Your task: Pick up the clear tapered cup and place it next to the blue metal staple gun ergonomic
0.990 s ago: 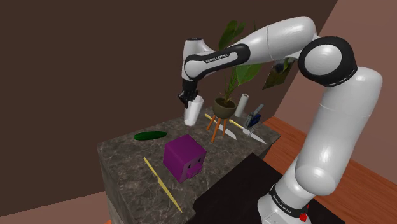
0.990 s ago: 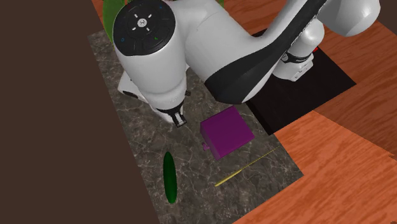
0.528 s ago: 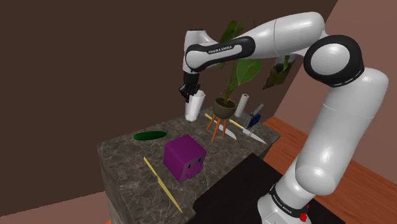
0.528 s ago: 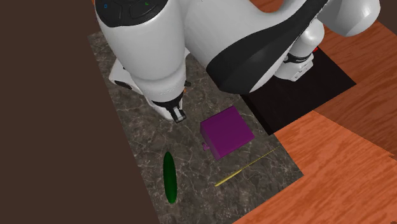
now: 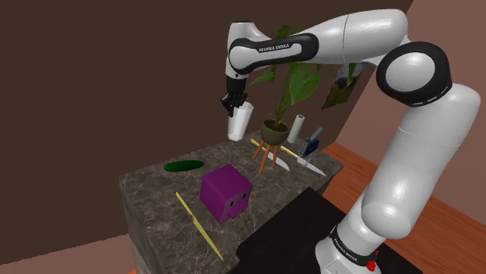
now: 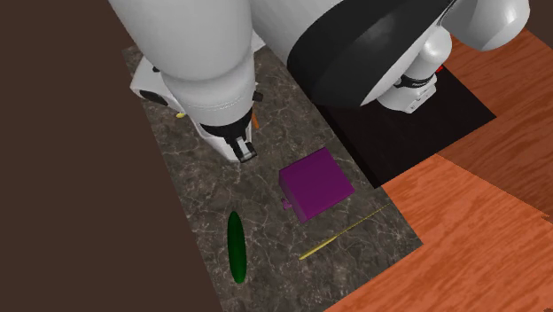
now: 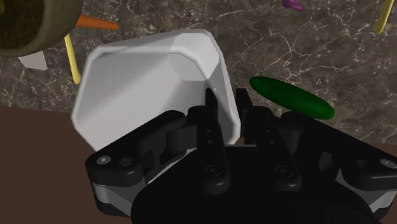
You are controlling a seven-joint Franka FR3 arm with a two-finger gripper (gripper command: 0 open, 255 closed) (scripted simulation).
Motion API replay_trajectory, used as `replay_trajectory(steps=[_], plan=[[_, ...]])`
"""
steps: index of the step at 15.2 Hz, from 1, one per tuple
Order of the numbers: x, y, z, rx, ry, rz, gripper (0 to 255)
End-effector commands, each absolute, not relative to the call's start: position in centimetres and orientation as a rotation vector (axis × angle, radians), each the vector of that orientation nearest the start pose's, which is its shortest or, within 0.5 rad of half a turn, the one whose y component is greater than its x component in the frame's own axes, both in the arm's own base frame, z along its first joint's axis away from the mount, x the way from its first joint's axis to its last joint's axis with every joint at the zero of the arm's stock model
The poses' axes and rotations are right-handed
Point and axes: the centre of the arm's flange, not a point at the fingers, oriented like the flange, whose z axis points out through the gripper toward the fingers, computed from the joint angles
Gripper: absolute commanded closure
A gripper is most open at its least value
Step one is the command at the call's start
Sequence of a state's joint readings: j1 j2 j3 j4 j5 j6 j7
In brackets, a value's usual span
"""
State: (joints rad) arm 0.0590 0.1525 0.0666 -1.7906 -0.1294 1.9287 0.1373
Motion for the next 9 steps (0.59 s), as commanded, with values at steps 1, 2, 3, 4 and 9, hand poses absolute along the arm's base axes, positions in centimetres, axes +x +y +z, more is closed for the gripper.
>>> replay_trajectory(steps=[1, 2, 3, 4, 9], plan=[[60.1, 6.5, 47.3, -3.253, -0.055, -0.001, 255], [60.1, 6.5, 47.8, -3.253, -0.055, -0.001, 255], [60.1, 6.5, 48.3, -3.253, -0.055, -0.001, 255], [60.1, 6.5, 48.9, -3.253, -0.055, -0.001, 255], [60.0, 6.5, 51.3, -3.253, -0.055, -0.001, 255]])
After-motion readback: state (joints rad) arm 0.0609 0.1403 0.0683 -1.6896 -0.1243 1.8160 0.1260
